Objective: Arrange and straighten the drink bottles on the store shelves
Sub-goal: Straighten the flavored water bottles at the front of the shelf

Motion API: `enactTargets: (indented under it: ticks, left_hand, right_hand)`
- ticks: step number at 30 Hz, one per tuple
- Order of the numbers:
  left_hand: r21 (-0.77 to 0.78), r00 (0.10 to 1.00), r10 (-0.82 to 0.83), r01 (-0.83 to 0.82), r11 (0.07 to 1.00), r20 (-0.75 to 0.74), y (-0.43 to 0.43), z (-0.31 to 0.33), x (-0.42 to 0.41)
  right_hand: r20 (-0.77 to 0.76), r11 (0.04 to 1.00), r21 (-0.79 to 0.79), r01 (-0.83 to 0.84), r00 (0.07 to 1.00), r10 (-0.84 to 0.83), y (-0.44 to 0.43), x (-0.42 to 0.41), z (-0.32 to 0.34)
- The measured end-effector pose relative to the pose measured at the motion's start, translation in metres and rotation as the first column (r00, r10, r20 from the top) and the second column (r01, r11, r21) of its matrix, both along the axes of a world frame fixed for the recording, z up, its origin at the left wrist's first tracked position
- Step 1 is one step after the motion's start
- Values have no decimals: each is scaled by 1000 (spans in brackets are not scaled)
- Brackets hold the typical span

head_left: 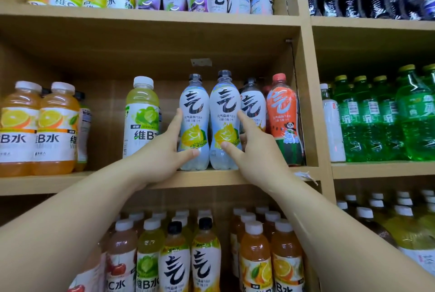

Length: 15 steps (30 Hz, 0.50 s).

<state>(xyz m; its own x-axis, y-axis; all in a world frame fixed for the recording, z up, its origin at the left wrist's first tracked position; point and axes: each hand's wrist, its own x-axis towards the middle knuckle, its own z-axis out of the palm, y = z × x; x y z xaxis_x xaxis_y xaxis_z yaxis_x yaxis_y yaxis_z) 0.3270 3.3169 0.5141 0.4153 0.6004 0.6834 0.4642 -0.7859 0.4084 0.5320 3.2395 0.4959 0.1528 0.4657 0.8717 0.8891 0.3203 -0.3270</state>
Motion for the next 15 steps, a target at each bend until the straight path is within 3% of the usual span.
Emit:
enactTargets:
  ticks: [7, 12, 15]
  left_hand:
    - [111, 982, 167, -157, 981, -89, -2, -3, 8]
    - [243, 955, 285, -258, 935, -83, -14, -13, 12]
    - [289, 976, 216, -216, 933, 33, -19, -24, 8]
  right_hand:
    - [90, 963, 114, 242, 963, -253, -4, -3, -8]
    - [63, 969, 163, 185, 978, -198, 1, -5, -17]
    - [44, 948, 267, 175, 980, -193, 4, -11, -25]
